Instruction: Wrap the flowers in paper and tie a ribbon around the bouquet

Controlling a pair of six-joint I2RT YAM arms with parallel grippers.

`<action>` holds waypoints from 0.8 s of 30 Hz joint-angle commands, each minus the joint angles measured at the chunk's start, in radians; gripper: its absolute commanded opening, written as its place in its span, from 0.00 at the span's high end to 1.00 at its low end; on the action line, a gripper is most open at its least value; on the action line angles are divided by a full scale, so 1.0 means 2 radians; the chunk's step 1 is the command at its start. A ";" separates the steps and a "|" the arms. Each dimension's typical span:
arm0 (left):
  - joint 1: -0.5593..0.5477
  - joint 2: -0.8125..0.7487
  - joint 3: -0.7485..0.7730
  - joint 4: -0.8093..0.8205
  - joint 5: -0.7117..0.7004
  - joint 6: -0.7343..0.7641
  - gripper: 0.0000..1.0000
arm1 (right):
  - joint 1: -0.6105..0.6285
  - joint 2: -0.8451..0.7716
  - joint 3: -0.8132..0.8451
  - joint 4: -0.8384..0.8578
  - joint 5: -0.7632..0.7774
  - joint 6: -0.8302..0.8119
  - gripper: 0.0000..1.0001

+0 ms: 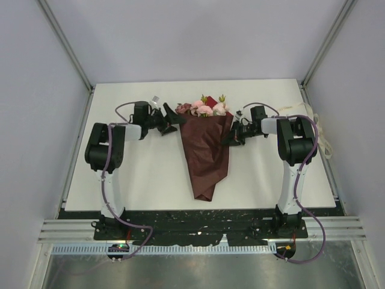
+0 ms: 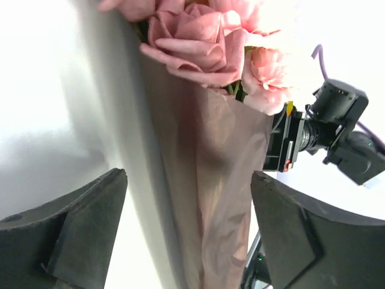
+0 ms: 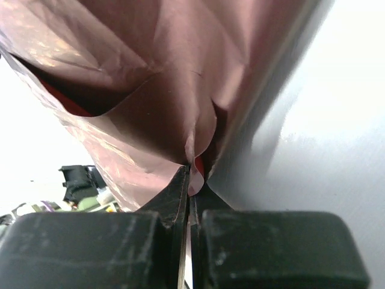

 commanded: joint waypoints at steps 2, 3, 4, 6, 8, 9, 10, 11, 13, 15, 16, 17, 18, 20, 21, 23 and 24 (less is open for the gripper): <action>0.058 -0.167 0.007 -0.219 -0.047 0.224 0.00 | 0.008 -0.012 -0.039 0.114 0.032 0.097 0.94; 0.058 -0.193 0.022 -0.295 -0.059 0.289 0.00 | 0.008 -0.013 -0.045 0.126 0.031 0.117 0.94; 0.056 -0.216 0.028 -0.331 -0.067 0.332 0.00 | 0.009 -0.013 -0.046 0.144 0.028 0.124 0.94; 0.049 -0.259 0.024 -0.371 -0.067 0.381 0.00 | 0.010 -0.013 -0.048 0.164 0.022 0.138 0.94; 0.027 -0.282 0.032 -0.430 -0.064 0.415 0.00 | 0.011 -0.015 -0.047 0.168 0.021 0.141 0.94; 0.010 -0.292 0.033 -0.452 -0.061 0.425 0.00 | 0.011 -0.015 -0.048 0.170 0.021 0.142 0.94; -0.013 -0.305 0.026 -0.460 -0.070 0.429 0.00 | 0.011 -0.015 -0.048 0.174 0.020 0.144 0.94; -0.034 -0.317 0.015 -0.462 -0.077 0.441 0.00 | 0.011 -0.014 -0.049 0.177 0.020 0.149 0.94; -0.088 -0.340 -0.010 -0.454 -0.099 0.462 0.00 | 0.012 -0.012 -0.048 0.186 0.020 0.154 0.94; -0.119 -0.352 -0.042 -0.420 -0.096 0.462 0.00 | 0.014 -0.012 -0.043 0.185 0.022 0.153 0.94; -0.129 -0.348 -0.046 -0.419 -0.062 0.465 0.00 | 0.015 -0.012 -0.038 0.180 0.024 0.147 0.94; -0.146 -0.341 -0.041 -0.419 -0.064 0.460 0.00 | 0.015 -0.012 -0.035 0.170 0.030 0.144 0.94; -0.165 -0.326 -0.030 -0.423 -0.059 0.458 0.00 | 0.015 -0.012 -0.030 0.166 0.032 0.137 0.94; -0.188 -0.291 -0.003 -0.429 -0.025 0.442 0.18 | 0.015 -0.011 -0.025 0.150 0.045 0.128 0.94; -0.196 -0.264 0.006 -0.420 -0.010 0.410 0.35 | 0.014 -0.010 -0.026 0.149 0.047 0.127 0.94; -0.208 -0.227 0.027 -0.404 0.008 0.373 0.50 | 0.015 -0.009 -0.026 0.148 0.054 0.128 0.94; -0.214 -0.207 0.034 -0.395 0.014 0.361 0.51 | 0.015 -0.009 -0.026 0.149 0.054 0.130 0.94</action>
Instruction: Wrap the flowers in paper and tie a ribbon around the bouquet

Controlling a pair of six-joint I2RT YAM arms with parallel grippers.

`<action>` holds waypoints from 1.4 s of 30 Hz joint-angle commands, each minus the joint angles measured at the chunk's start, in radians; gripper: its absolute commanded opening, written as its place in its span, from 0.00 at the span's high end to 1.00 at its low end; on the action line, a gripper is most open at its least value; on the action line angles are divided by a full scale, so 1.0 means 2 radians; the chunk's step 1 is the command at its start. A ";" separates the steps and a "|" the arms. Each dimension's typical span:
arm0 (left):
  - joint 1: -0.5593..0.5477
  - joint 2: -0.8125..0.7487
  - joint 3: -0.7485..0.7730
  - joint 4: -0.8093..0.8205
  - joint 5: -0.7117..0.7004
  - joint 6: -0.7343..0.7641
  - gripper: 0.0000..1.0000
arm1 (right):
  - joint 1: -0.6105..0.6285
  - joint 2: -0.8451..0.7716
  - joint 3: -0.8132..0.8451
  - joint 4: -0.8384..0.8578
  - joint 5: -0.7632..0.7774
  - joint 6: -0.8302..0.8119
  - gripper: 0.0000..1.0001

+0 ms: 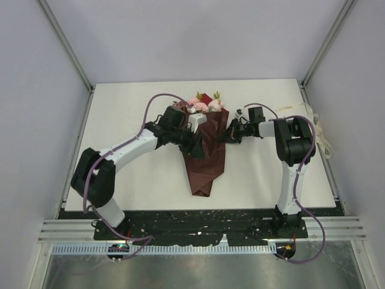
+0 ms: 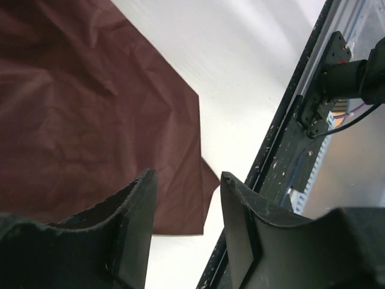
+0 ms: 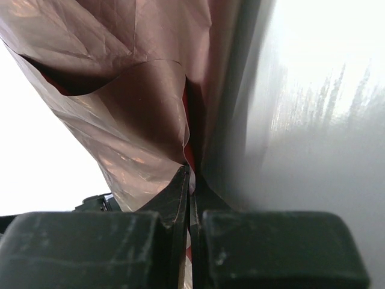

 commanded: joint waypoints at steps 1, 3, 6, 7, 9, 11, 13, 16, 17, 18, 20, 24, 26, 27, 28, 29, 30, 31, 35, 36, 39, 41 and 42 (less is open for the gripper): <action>-0.025 0.074 0.052 0.034 0.051 -0.065 0.51 | 0.002 -0.008 0.012 -0.001 0.034 -0.012 0.94; -0.034 0.110 0.072 0.035 0.051 -0.089 0.51 | 0.002 -0.009 0.012 0.000 0.035 -0.014 0.94; -0.039 0.156 0.088 0.033 0.036 -0.121 0.53 | 0.002 -0.013 0.017 -0.006 0.039 -0.021 0.94; -0.038 0.172 0.094 0.020 0.020 -0.126 0.53 | 0.002 -0.017 0.017 -0.008 0.039 -0.024 0.91; -0.037 0.203 0.121 -0.025 -0.008 -0.120 0.54 | -0.001 -0.026 0.021 -0.009 0.042 -0.036 0.67; -0.036 0.223 0.131 -0.043 -0.011 -0.105 0.54 | -0.011 -0.043 0.030 -0.048 0.045 -0.061 0.50; -0.034 0.234 0.134 -0.044 -0.014 -0.100 0.55 | -0.028 -0.064 0.055 -0.113 0.051 -0.115 0.34; -0.033 0.253 0.151 -0.056 -0.014 -0.095 0.55 | -0.073 -0.089 0.099 -0.253 0.074 -0.217 0.25; -0.033 0.257 0.154 -0.057 -0.014 -0.094 0.55 | -0.081 -0.099 0.130 -0.286 0.097 -0.275 0.22; -0.033 0.259 0.154 -0.057 -0.012 -0.093 0.55 | -0.099 -0.102 0.148 -0.338 0.113 -0.301 0.19; -0.031 0.262 0.157 -0.060 -0.012 -0.090 0.55 | -0.126 -0.113 0.185 -0.368 0.166 -0.367 0.18; -0.031 0.266 0.158 -0.059 -0.010 -0.090 0.55 | -0.177 -0.101 0.247 -0.364 0.271 -0.433 0.17; -0.030 0.269 0.162 -0.058 -0.008 -0.093 0.55 | -0.192 -0.072 0.290 -0.377 0.315 -0.463 0.17; -0.031 0.269 0.164 -0.058 -0.008 -0.093 0.55 | -0.199 -0.063 0.319 -0.382 0.350 -0.469 0.17; -0.030 0.271 0.166 -0.060 -0.009 -0.092 0.55 | -0.202 -0.044 0.333 -0.386 0.364 -0.481 0.19; -0.031 0.272 0.168 -0.060 -0.009 -0.090 0.55 | -0.205 -0.036 0.352 -0.388 0.392 -0.489 0.20; -0.031 0.272 0.170 -0.063 -0.009 -0.086 0.55 | -0.207 -0.023 0.360 -0.390 0.404 -0.499 0.22; -0.030 0.271 0.171 -0.063 -0.010 -0.085 0.55 | -0.212 -0.018 0.369 -0.386 0.426 -0.504 0.23; -0.029 0.269 0.171 -0.063 -0.010 -0.084 0.54 | -0.221 0.012 0.392 -0.384 0.486 -0.514 0.24; -0.029 0.271 0.171 -0.063 -0.008 -0.084 0.54 | -0.223 0.021 0.396 -0.382 0.499 -0.517 0.24; -0.028 0.271 0.171 -0.062 -0.007 -0.084 0.54 | -0.228 0.043 0.413 -0.382 0.517 -0.515 0.23; -0.028 0.271 0.171 -0.063 -0.005 -0.083 0.54 | -0.232 0.057 0.419 -0.384 0.526 -0.510 0.23; -0.028 0.272 0.171 -0.063 -0.005 -0.083 0.54 | -0.237 0.060 0.417 -0.384 0.526 -0.508 0.23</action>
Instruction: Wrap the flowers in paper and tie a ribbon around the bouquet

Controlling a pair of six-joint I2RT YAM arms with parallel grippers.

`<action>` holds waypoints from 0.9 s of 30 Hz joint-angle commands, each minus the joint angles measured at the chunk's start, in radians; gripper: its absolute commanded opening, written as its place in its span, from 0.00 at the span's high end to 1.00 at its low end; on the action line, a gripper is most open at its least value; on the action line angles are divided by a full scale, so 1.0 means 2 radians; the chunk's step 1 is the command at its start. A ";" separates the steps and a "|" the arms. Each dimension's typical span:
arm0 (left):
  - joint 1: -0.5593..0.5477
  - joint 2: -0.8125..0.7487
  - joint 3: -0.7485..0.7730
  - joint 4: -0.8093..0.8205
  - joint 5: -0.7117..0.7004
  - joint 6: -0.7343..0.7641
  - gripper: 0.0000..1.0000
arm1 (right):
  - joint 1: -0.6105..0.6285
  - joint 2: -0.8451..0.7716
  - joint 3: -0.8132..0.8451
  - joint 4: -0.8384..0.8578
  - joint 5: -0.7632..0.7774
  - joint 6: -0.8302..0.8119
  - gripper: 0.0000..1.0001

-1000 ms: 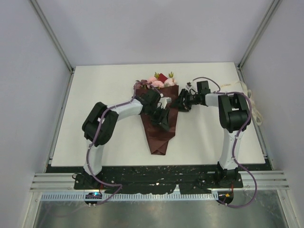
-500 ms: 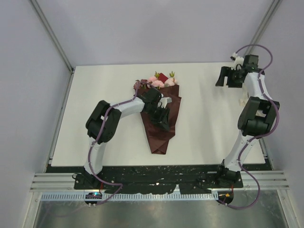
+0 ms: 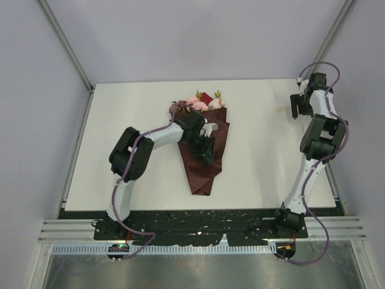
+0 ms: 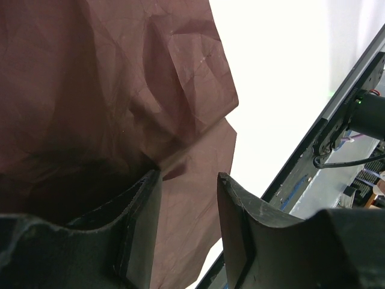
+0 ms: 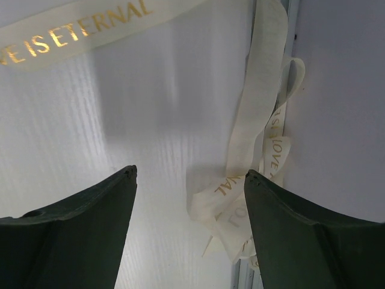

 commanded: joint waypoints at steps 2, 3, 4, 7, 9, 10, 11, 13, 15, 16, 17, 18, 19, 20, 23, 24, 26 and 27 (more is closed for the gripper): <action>0.005 0.010 0.015 -0.006 -0.009 0.012 0.53 | -0.020 0.009 0.021 -0.004 0.046 -0.004 0.24; 0.005 0.011 0.016 -0.006 -0.008 0.012 0.53 | -0.021 0.010 0.019 -0.004 0.046 -0.004 0.24; 0.007 0.011 0.017 -0.006 -0.008 0.013 0.53 | -0.024 0.010 0.013 -0.003 0.046 -0.004 0.25; 0.009 0.011 0.017 -0.006 -0.008 0.013 0.53 | -0.026 0.012 0.004 0.007 0.049 -0.006 0.26; 0.009 0.012 0.017 -0.007 -0.008 0.013 0.53 | -0.027 0.017 0.005 0.006 0.046 -0.005 0.26; 0.010 0.012 0.017 -0.007 -0.008 0.013 0.53 | -0.028 0.020 0.006 0.006 0.044 -0.004 0.27; 0.010 0.012 0.017 -0.007 -0.009 0.013 0.53 | -0.028 0.022 0.006 0.005 0.040 0.000 0.29; 0.012 0.011 0.017 -0.007 -0.009 0.013 0.53 | -0.030 0.019 -0.001 0.005 0.028 0.001 0.30; 0.013 0.011 0.017 -0.007 -0.009 0.013 0.53 | -0.033 0.015 -0.010 0.003 0.016 0.000 0.39; 0.013 0.011 0.017 -0.007 -0.009 0.013 0.53 | -0.034 0.014 -0.018 0.002 0.010 0.001 0.43; 0.013 0.012 0.017 -0.007 -0.009 0.012 0.53 | -0.034 0.012 -0.020 0.001 0.003 0.002 0.49; 0.014 0.012 0.017 -0.007 -0.009 0.013 0.53 | -0.034 0.012 -0.023 -0.006 -0.004 0.002 0.54; 0.015 0.013 0.017 -0.008 -0.009 0.013 0.53 | -0.034 0.012 -0.021 -0.011 -0.016 0.005 0.57; 0.014 0.014 0.017 -0.008 -0.009 0.012 0.53 | -0.034 0.009 -0.021 -0.021 -0.019 0.007 0.63; 0.015 0.014 0.018 -0.009 -0.009 0.012 0.53 | -0.033 -0.011 -0.033 -0.032 -0.084 0.016 0.86; 0.015 0.014 0.018 -0.009 -0.009 0.012 0.53 | -0.032 -0.029 -0.036 -0.036 -0.095 0.023 0.94; 0.016 0.013 0.018 -0.009 -0.009 0.011 0.53 | -0.025 -0.063 -0.055 -0.033 -0.138 0.031 0.94; 0.015 0.013 0.018 -0.009 -0.009 0.011 0.53 | -0.018 -0.078 -0.075 -0.033 -0.148 0.031 0.94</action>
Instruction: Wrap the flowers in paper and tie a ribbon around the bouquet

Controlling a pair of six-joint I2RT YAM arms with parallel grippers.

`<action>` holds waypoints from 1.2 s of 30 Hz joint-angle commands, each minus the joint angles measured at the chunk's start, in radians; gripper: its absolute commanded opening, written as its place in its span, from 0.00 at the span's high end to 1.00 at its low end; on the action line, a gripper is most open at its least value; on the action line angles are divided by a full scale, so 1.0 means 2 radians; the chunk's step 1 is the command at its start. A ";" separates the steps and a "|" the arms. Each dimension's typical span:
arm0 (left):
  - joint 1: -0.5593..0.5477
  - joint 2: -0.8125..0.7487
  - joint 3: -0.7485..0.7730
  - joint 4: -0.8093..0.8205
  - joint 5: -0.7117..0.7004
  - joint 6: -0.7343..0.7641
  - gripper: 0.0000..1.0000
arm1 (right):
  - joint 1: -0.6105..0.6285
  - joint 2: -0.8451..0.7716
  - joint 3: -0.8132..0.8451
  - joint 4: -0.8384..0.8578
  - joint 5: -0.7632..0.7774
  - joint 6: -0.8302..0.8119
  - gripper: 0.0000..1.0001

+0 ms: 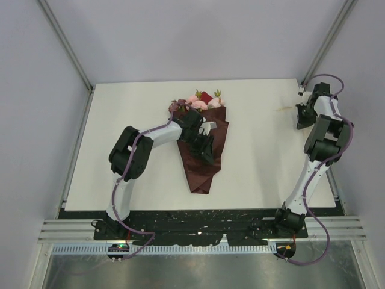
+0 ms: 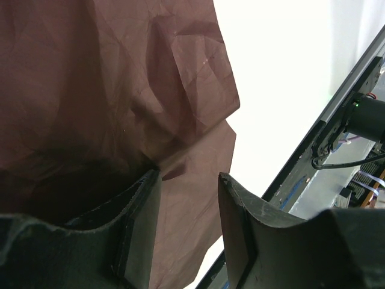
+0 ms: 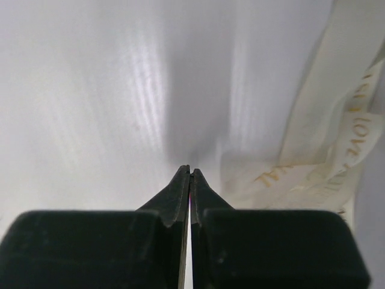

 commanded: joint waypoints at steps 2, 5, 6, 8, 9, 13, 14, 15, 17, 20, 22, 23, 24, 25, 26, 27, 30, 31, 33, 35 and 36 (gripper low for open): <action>0.007 0.010 0.013 -0.003 -0.014 0.009 0.53 | 0.028 -0.126 -0.068 -0.007 -0.118 0.013 0.94; 0.007 0.012 0.015 -0.003 -0.013 0.007 0.53 | 0.054 -0.168 -0.105 -0.011 -0.141 0.001 0.94; 0.007 0.012 0.015 -0.003 -0.013 0.007 0.53 | 0.062 -0.172 -0.113 -0.011 -0.137 0.003 0.94; 0.007 0.012 0.016 -0.003 -0.013 0.007 0.53 | 0.064 -0.180 -0.113 -0.013 -0.109 0.006 0.75; 0.007 0.012 0.016 -0.003 -0.013 0.007 0.53 | 0.061 -0.184 -0.114 -0.010 -0.077 0.009 0.60; 0.007 0.012 0.012 0.000 -0.013 0.005 0.53 | 0.034 -0.188 -0.120 0.009 -0.002 0.003 0.57; 0.007 0.012 0.012 0.001 -0.013 0.004 0.53 | 0.028 -0.184 -0.118 0.009 0.007 -0.003 0.58; 0.006 0.012 0.012 0.003 -0.013 0.004 0.53 | 0.018 -0.182 -0.116 0.010 0.020 -0.007 0.58; 0.007 0.012 0.012 0.002 -0.011 0.003 0.53 | 0.005 -0.175 -0.112 0.012 0.035 -0.013 0.57; 0.007 0.009 0.009 0.002 -0.011 0.004 0.53 | -0.011 -0.161 -0.102 0.012 0.056 -0.018 0.53; 0.007 0.009 0.008 0.001 -0.010 0.005 0.53 | -0.023 -0.152 -0.096 0.012 0.056 -0.020 0.53; 0.007 0.009 0.008 0.001 -0.010 0.005 0.53 | -0.026 -0.148 -0.092 0.013 0.056 -0.018 0.52; 0.007 0.009 0.007 0.000 -0.010 0.005 0.53 | -0.029 -0.139 -0.090 0.013 0.055 -0.016 0.51; 0.007 0.010 0.008 0.000 -0.009 0.006 0.53 | -0.035 -0.134 -0.082 0.012 0.055 -0.014 0.51; 0.007 0.010 0.008 0.000 -0.010 0.006 0.53 | -0.038 -0.124 -0.079 0.008 0.047 -0.011 0.50; 0.007 0.010 0.008 -0.001 -0.009 0.006 0.53 | -0.044 -0.119 -0.073 0.006 0.044 -0.008 0.50; 0.007 0.010 0.009 -0.001 -0.009 0.006 0.53 | -0.050 -0.099 -0.063 0.000 0.022 -0.004 0.50; 0.009 0.010 0.010 -0.001 -0.009 0.005 0.53 | -0.051 -0.093 -0.059 -0.001 0.019 -0.004 0.50; 0.009 0.012 0.010 -0.001 -0.009 0.006 0.53 | -0.052 -0.084 -0.053 0.000 0.009 -0.003 0.50; 0.010 0.012 0.009 -0.001 -0.009 0.007 0.53 | -0.052 -0.074 -0.047 0.002 0.000 -0.002 0.50; 0.009 0.012 0.008 -0.002 -0.009 0.005 0.53 | -0.052 -0.073 -0.045 0.004 -0.004 -0.003 0.50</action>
